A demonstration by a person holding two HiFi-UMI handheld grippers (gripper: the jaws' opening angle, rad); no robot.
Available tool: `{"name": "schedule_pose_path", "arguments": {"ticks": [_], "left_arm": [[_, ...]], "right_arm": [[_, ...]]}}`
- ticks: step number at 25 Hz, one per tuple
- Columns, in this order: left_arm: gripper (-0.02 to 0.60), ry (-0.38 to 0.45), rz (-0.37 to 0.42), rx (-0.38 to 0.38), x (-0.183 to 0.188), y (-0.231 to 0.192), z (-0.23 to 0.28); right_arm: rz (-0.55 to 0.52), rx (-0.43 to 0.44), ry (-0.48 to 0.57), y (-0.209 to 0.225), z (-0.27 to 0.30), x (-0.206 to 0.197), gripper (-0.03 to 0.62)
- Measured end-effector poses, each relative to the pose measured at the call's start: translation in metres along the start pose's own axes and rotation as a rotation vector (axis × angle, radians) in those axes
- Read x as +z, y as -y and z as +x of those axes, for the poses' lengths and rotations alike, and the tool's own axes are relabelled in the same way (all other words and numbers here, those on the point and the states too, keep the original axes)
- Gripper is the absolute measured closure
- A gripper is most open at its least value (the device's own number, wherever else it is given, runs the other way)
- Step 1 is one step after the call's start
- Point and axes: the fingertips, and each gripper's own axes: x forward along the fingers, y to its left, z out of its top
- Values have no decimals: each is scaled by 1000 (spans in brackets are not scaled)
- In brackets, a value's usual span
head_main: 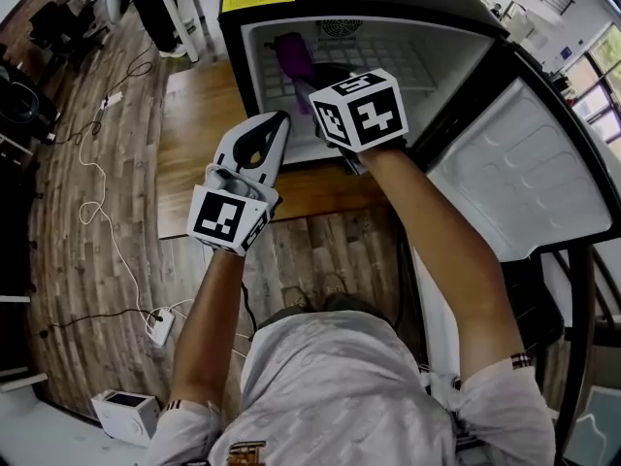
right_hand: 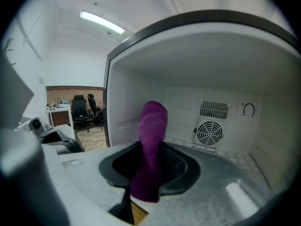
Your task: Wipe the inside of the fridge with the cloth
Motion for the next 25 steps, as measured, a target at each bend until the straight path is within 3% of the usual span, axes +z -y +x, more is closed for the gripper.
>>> {"name": "schedule_pose_path", "arguments": {"ticks": [16, 25], "left_arm": [[581, -18, 17, 44, -14, -6, 9], [581, -33, 12, 55, -23, -8, 15]], "right_arm": [[-193, -38, -252, 6, 55, -7, 484], [-371, 42, -358, -4, 77, -10, 480]]}}
